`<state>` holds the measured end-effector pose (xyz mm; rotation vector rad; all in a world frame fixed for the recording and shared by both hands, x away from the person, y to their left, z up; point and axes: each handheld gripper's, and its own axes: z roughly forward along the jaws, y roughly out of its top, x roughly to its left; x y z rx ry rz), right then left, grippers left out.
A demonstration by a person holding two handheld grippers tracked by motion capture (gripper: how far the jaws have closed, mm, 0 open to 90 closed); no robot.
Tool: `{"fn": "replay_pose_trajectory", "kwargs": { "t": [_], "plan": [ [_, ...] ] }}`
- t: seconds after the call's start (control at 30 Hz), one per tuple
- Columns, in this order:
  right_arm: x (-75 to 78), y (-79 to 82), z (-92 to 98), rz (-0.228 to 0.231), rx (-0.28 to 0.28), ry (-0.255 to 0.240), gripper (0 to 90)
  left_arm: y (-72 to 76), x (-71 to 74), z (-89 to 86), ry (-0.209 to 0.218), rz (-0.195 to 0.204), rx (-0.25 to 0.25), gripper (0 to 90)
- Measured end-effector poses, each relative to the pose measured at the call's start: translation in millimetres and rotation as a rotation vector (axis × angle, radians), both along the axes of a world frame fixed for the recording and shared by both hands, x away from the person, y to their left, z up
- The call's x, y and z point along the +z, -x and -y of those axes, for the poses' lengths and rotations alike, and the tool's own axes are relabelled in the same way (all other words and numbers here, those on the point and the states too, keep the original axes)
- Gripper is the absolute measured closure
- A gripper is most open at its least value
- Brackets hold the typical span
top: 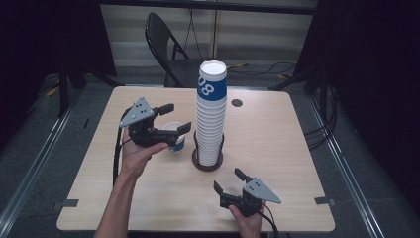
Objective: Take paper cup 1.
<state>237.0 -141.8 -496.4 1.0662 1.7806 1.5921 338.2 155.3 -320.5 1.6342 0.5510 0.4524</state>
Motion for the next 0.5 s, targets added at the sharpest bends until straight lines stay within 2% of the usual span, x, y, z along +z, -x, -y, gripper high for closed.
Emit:
{"fn": "replay_pose_trajectory", "kwargs": {
  "t": [0.27, 0.37, 0.5],
  "plan": [
    [0.0, -0.3, 0.0, 0.0, 0.0, 0.001, 13.8, -3.3, 27.3, 15.3, -0.01, 0.046, -0.04, 17.0],
    [0.0, -0.4, 0.1, -0.003, -0.001, 0.0, 13.8, -5.4, 34.4, 19.6, -0.015, 0.045, -0.047, 16.1],
    [0.0, -0.5, 0.0, -0.002, 0.0, 0.001, 13.8, -10.3, 43.1, 24.1, 0.0, 0.04, -0.056, 16.0]
  ]
}}
